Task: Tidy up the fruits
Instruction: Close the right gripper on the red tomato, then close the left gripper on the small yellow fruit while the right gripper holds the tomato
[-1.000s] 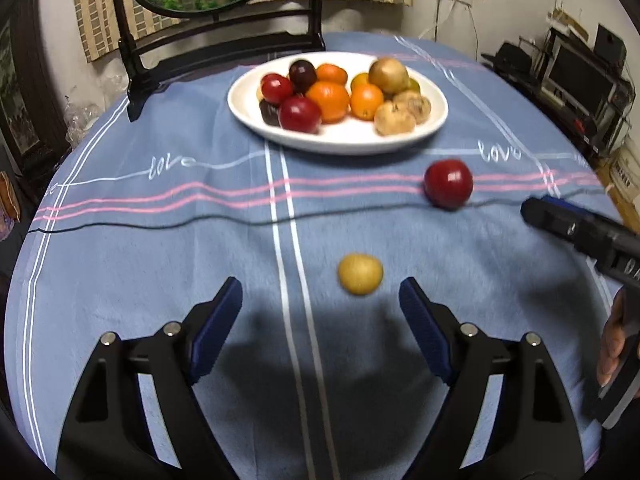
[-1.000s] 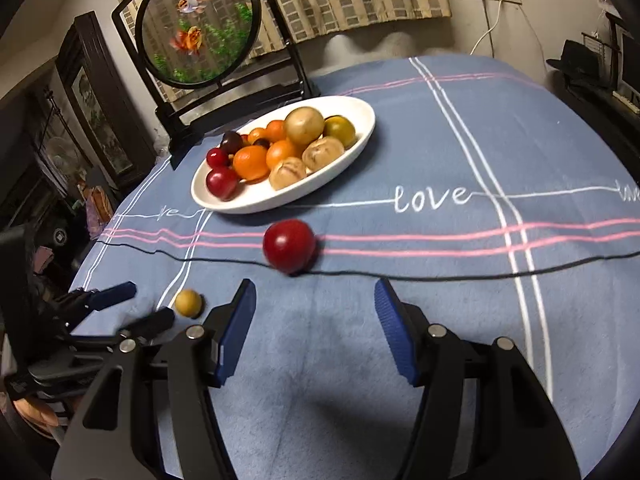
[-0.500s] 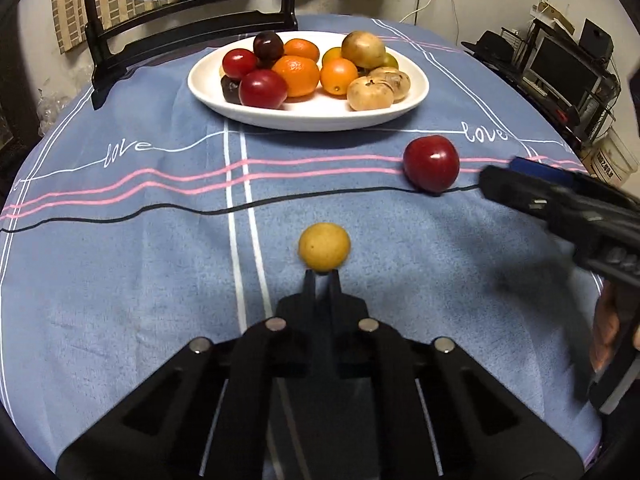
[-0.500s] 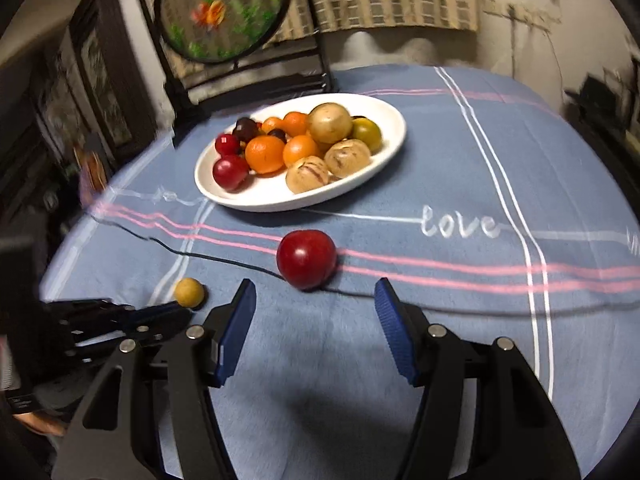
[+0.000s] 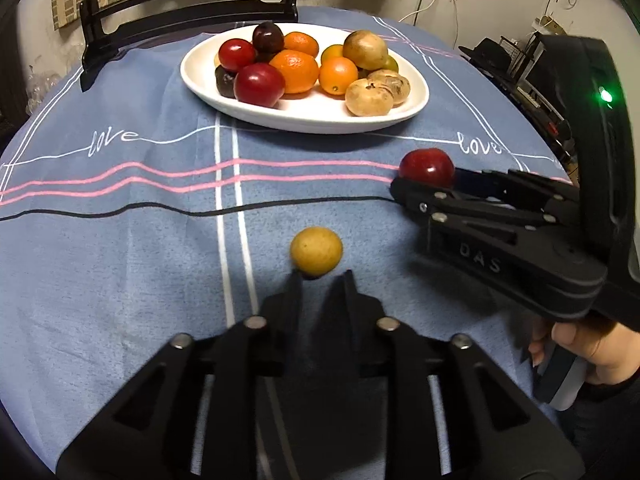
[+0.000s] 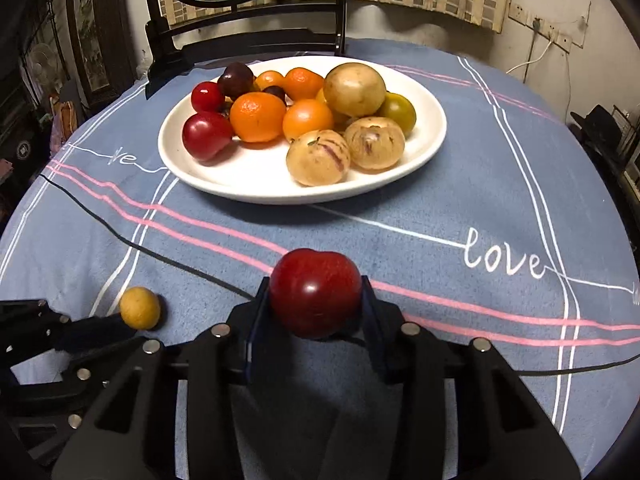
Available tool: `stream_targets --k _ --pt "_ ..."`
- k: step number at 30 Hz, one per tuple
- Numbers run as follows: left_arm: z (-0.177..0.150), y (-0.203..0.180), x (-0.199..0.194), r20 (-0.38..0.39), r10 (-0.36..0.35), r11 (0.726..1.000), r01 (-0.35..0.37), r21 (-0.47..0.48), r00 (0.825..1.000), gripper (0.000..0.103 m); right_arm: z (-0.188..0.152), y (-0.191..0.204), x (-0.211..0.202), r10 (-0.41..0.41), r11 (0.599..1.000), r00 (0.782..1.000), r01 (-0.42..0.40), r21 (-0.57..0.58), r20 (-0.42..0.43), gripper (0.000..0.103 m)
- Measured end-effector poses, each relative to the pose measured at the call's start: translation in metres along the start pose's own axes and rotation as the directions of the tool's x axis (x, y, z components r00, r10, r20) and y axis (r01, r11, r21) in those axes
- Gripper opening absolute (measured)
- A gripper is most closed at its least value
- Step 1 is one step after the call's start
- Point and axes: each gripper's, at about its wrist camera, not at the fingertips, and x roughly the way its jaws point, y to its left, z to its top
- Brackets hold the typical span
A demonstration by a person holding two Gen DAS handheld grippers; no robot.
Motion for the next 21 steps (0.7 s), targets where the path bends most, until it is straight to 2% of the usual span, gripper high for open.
stream_targets --k 2,4,6,8,10,18,21 --pt "0.001 -0.004 0.001 0.004 0.012 1.000 -0.012 0.011 1.000 0.044 -0.003 -0.003 -0.006 0.024 1.000 1.000 -0.024 0.008 0.005 0.042" --pt "0.003 -0.007 0.004 0.007 0.034 0.999 -0.034 0.014 0.999 0.046 -0.007 -0.006 -0.011 0.036 0.999 0.999 -0.036 0.013 0.012 0.042" --pt "0.004 -0.009 0.005 0.009 0.042 0.999 -0.042 0.020 0.999 0.045 -0.009 -0.010 -0.015 0.050 0.998 0.999 -0.051 0.027 0.020 0.042" --pt "0.005 -0.010 0.007 0.014 0.063 0.998 -0.064 0.030 0.998 0.032 -0.010 -0.014 -0.017 0.061 0.997 0.998 -0.062 0.037 0.022 0.042" --pt "0.006 -0.009 0.007 0.015 0.078 0.996 -0.079 0.037 0.997 0.027 -0.011 -0.017 -0.019 0.070 0.996 0.997 -0.071 0.048 0.024 0.042" --pt "-0.006 -0.005 -0.002 0.006 0.054 0.997 -0.054 0.050 0.999 0.030 -0.013 -0.016 -0.024 0.085 0.995 0.996 -0.086 0.045 0.032 0.042" --pt "-0.013 -0.007 -0.005 0.023 0.067 0.995 -0.068 0.069 0.997 0.030 -0.015 -0.015 -0.024 0.085 0.996 0.996 -0.086 0.039 0.030 0.042"
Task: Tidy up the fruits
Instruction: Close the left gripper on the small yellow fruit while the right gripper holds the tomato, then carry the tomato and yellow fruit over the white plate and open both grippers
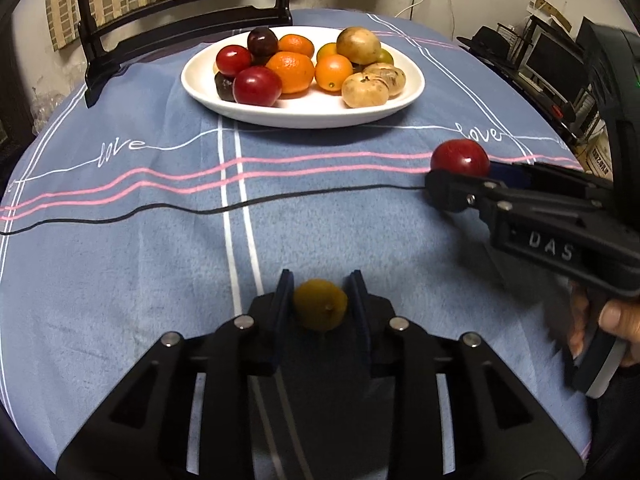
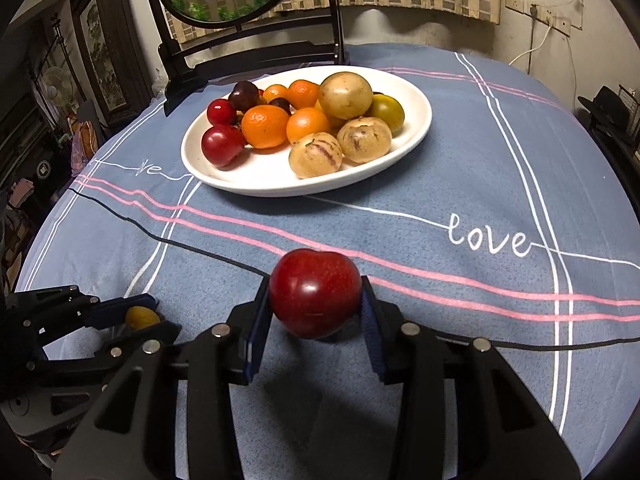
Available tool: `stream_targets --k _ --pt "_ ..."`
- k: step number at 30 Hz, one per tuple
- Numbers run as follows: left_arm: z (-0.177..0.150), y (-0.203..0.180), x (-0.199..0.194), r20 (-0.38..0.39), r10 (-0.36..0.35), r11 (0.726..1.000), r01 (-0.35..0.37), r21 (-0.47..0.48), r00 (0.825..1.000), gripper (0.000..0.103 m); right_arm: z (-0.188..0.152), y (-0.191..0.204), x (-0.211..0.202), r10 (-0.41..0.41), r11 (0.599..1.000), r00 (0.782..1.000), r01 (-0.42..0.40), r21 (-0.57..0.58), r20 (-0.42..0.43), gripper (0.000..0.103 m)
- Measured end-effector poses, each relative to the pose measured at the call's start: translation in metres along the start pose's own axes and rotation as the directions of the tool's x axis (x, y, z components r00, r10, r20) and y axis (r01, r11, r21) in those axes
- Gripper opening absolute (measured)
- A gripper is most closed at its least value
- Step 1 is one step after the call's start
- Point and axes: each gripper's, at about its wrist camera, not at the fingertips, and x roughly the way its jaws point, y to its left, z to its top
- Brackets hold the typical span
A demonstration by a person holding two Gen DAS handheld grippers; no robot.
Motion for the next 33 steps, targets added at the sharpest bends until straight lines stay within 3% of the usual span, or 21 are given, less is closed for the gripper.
stream_targets --k 8,12,16,20,25,33 --pt "-0.009 -0.005 -0.002 0.043 0.036 0.999 -0.037 0.032 0.998 0.028 -0.003 0.002 -0.001 0.002 1.000 1.000 -0.002 -0.008 -0.001 0.042" --pt "-0.005 -0.001 -0.007 0.031 0.003 1.000 -0.004 0.021 1.000 0.027 -0.002 0.003 -0.005 0.003 1.000 1.000 -0.003 -0.011 0.010 0.042" --pt "0.008 0.002 -0.029 0.089 0.001 0.999 -0.004 0.038 0.996 0.027 0.003 0.006 -0.017 0.015 1.000 0.999 -0.014 -0.021 0.041 0.042" --pt "0.033 0.007 -0.051 0.144 -0.025 0.999 0.019 0.045 0.989 0.027 0.013 0.009 -0.032 0.019 0.999 0.997 -0.015 -0.041 0.081 0.042" --pt "0.085 0.011 -0.057 0.213 -0.008 0.999 -0.002 0.046 0.977 0.027 0.041 0.012 -0.035 0.004 0.996 0.992 0.008 -0.090 0.129 0.042" --pt "0.173 0.028 -0.009 0.229 0.067 0.998 -0.064 -0.020 0.971 0.027 0.101 0.018 0.012 0.039 0.990 0.991 -0.021 -0.137 0.127 0.042"
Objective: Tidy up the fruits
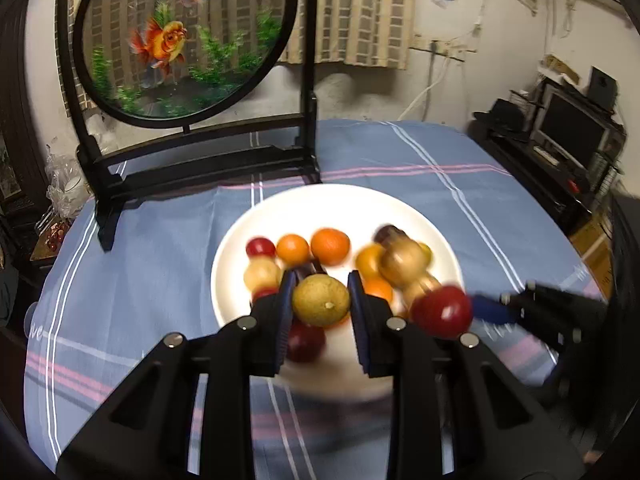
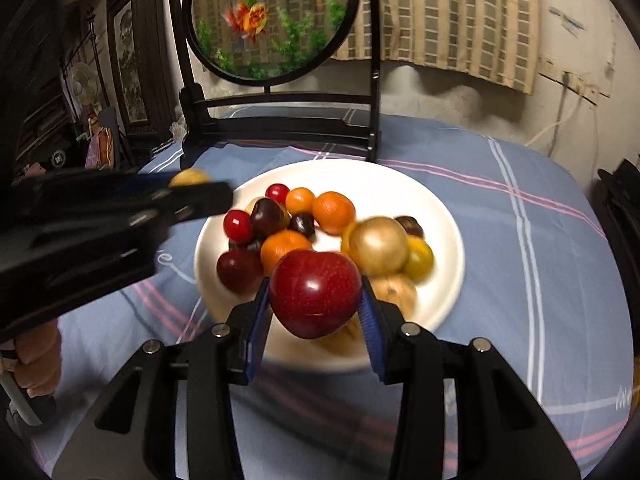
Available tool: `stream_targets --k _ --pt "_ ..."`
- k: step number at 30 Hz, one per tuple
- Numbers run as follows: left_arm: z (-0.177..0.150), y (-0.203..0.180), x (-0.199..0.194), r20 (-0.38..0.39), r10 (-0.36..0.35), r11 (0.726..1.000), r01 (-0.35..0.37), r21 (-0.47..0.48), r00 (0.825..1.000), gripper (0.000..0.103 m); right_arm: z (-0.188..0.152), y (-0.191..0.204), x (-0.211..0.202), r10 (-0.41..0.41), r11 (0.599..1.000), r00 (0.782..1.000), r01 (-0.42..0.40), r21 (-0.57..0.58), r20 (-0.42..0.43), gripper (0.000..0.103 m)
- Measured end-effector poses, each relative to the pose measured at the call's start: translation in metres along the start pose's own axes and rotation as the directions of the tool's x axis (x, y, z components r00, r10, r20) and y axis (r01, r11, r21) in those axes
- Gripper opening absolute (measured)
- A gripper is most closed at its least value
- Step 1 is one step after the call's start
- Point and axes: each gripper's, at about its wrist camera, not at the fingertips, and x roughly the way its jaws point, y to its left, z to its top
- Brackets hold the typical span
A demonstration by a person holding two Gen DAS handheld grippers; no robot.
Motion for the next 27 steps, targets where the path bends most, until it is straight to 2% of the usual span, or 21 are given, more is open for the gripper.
stream_targets --k 6,7,8,10,13,16,18,23,27 --pt "0.029 0.006 0.054 -0.052 0.019 1.000 -0.020 -0.012 0.998 0.027 0.020 0.004 0.040 -0.005 0.999 1.000 0.004 -0.036 -0.026 0.042" --pt "0.032 0.005 0.061 -0.045 0.040 0.999 -0.040 -0.006 0.998 0.030 0.022 0.004 0.045 -0.014 0.999 1.000 0.013 -0.043 -0.027 0.042" --pt "0.034 0.002 0.063 -0.031 0.052 0.999 -0.053 -0.009 0.998 0.052 0.024 0.003 0.050 -0.023 0.999 0.999 0.022 -0.050 -0.028 0.042" --pt "0.035 0.000 0.066 0.005 0.103 0.995 -0.103 -0.018 0.995 0.088 0.026 0.001 0.056 -0.028 0.998 1.000 0.027 -0.057 -0.012 0.043" --pt "0.032 -0.003 0.068 0.009 0.094 0.996 -0.094 0.007 0.996 0.088 0.027 -0.001 0.055 -0.012 0.999 1.000 0.013 -0.051 0.016 0.048" --pt "0.025 -0.008 0.063 0.001 0.150 0.987 -0.150 0.064 0.989 0.088 0.023 0.000 0.042 -0.014 0.998 0.999 0.017 -0.065 0.048 0.058" --pt "0.021 -0.009 0.055 0.000 0.152 0.985 -0.152 0.080 0.988 0.090 0.018 0.003 0.028 -0.027 0.997 0.997 0.032 -0.076 0.069 0.059" --pt "0.003 -0.010 0.021 0.034 0.125 0.991 -0.127 0.038 0.992 0.096 0.001 0.005 -0.002 -0.058 0.994 0.995 0.065 -0.087 0.078 0.059" --pt "-0.017 -0.016 -0.001 0.004 0.098 0.995 -0.098 0.006 0.995 0.097 -0.012 0.002 -0.022 -0.104 0.991 0.992 0.110 -0.076 0.071 0.059"
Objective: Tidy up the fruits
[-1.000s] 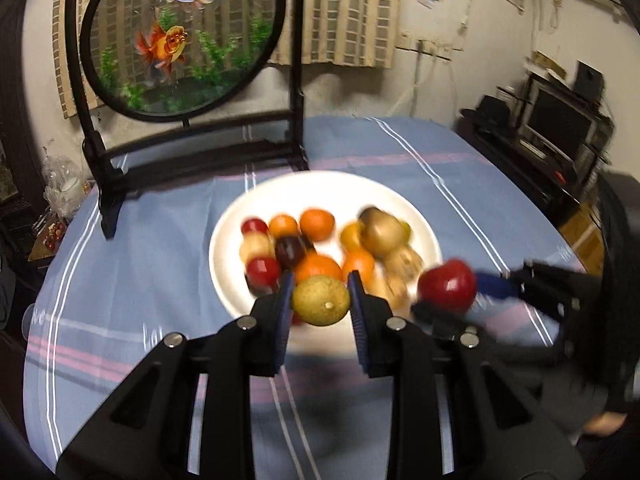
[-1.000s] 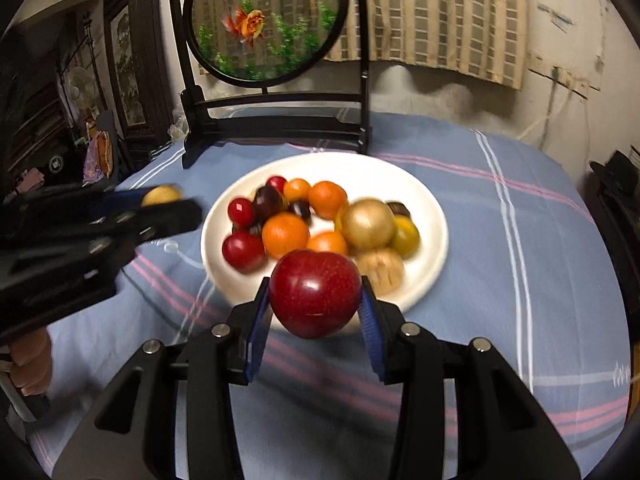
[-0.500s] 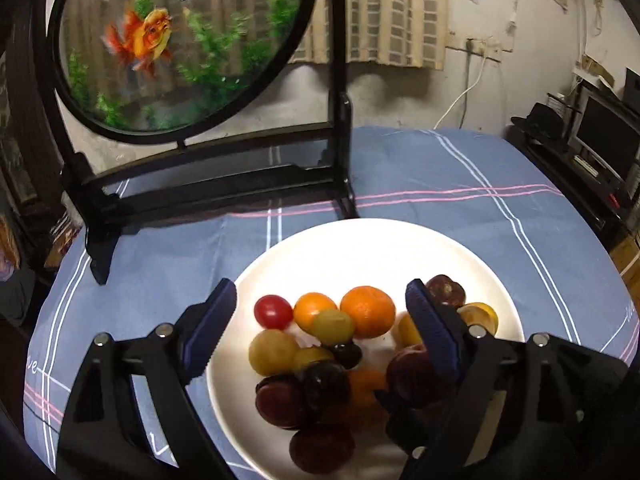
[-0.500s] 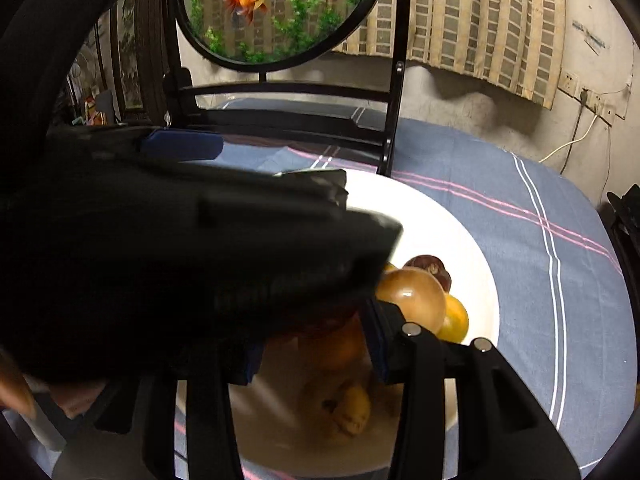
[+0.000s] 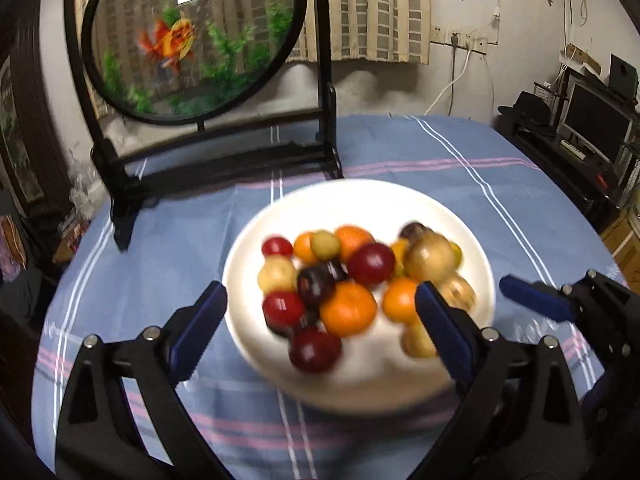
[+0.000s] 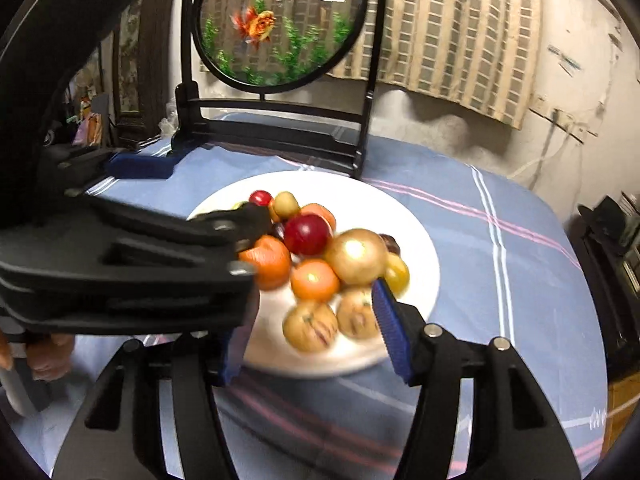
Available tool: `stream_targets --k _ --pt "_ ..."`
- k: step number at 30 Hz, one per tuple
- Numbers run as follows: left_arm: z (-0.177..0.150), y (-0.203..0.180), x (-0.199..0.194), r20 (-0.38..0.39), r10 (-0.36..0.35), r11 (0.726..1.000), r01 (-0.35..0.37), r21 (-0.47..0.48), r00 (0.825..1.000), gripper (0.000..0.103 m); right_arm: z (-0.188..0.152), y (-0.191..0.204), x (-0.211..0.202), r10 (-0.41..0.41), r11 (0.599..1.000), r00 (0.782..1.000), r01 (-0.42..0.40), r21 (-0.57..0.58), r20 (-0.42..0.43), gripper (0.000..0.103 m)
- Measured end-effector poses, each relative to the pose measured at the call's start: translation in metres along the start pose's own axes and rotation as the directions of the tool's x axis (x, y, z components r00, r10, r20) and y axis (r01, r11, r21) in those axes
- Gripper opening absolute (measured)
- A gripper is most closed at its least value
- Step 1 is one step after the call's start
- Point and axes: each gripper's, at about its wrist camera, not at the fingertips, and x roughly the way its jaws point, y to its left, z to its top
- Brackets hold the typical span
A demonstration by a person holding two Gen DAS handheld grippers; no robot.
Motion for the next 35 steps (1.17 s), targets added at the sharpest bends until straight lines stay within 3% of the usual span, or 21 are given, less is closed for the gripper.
stream_targets --k 5,15,20,26,35 --pt "-0.031 -0.008 -0.034 -0.001 -0.015 1.000 0.015 0.019 1.000 0.099 -0.019 0.000 -0.035 -0.029 0.999 1.000 0.030 0.024 -0.006 0.059" --pt "-0.105 -0.004 -0.083 -0.047 -0.060 0.997 0.058 -0.051 0.997 0.100 -0.073 0.013 -0.087 -0.089 0.996 0.996 0.089 0.029 -0.021 0.059" --pt "-0.135 -0.004 -0.097 -0.042 -0.032 0.999 0.030 -0.040 0.999 0.100 -0.095 0.017 -0.103 -0.085 0.995 0.996 0.087 0.057 -0.029 0.059" --pt "-0.150 0.000 -0.109 -0.042 -0.007 0.998 0.004 -0.057 0.999 0.101 -0.107 0.016 -0.114 -0.091 0.990 0.995 0.093 0.107 -0.030 0.059" --pt "-0.163 0.006 -0.103 -0.073 0.012 0.997 -0.018 -0.069 0.997 0.101 -0.126 0.012 -0.101 -0.111 0.973 0.987 0.131 0.192 -0.112 0.059"
